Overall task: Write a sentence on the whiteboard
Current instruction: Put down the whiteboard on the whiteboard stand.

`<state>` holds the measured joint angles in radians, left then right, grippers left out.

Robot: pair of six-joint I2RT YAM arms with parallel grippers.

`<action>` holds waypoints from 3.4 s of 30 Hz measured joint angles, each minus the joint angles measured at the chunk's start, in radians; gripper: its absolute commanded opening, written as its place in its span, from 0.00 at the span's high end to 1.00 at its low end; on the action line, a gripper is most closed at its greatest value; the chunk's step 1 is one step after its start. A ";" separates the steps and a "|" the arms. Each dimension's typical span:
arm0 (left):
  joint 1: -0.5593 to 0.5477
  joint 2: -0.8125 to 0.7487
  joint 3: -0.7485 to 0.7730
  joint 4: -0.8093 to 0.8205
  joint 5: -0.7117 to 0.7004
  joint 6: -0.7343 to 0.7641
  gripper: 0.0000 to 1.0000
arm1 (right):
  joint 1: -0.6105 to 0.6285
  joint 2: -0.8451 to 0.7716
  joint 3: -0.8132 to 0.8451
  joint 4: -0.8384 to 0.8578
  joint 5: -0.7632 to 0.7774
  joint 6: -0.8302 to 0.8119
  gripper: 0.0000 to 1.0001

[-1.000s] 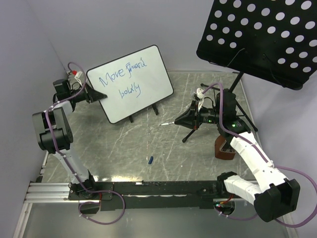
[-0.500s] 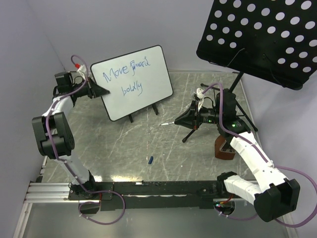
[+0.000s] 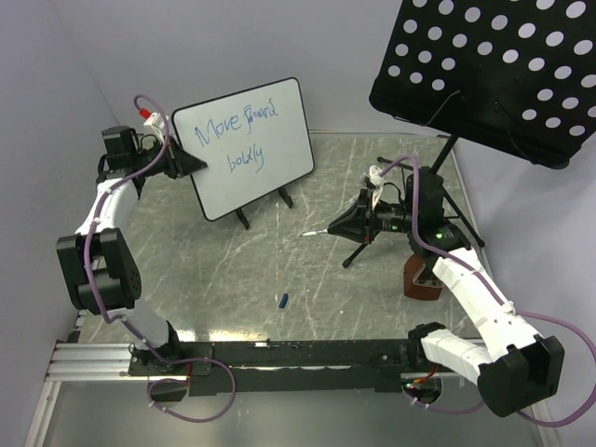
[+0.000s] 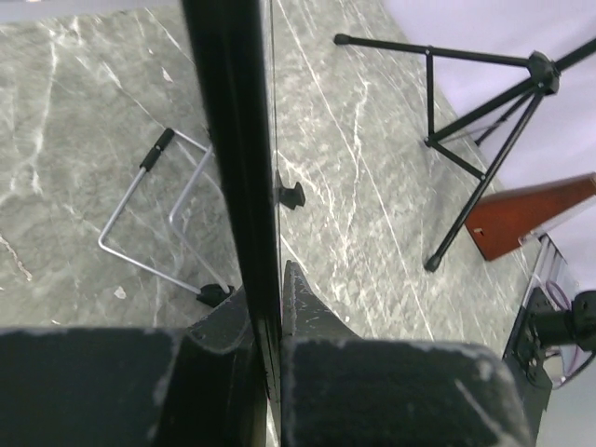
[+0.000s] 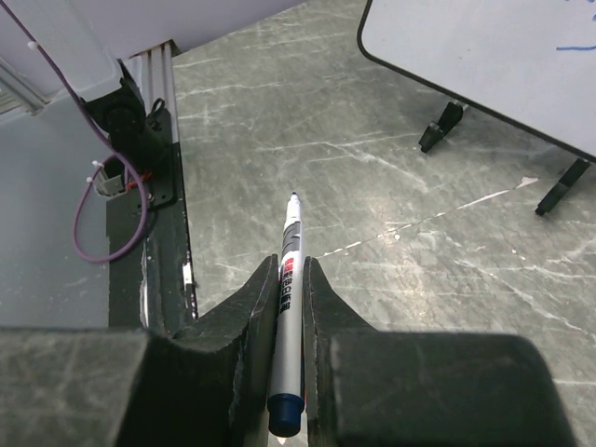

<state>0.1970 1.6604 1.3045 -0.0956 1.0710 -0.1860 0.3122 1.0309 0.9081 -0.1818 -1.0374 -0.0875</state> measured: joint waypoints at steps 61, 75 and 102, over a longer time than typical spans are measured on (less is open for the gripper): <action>0.077 -0.011 -0.218 0.157 0.092 0.078 0.99 | 0.011 -0.008 0.000 -0.006 -0.004 -0.010 1.00; 0.134 0.127 -0.216 0.238 0.196 0.062 0.99 | 0.011 -0.010 0.000 -0.005 -0.008 -0.010 1.00; 0.129 0.300 0.096 -0.045 0.217 0.187 0.99 | 0.016 -0.007 0.000 -0.006 -0.023 -0.010 1.00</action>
<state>0.3260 1.9606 1.4002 -0.1406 1.2884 0.0010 0.3283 1.0237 0.9081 -0.1875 -1.0599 -0.0975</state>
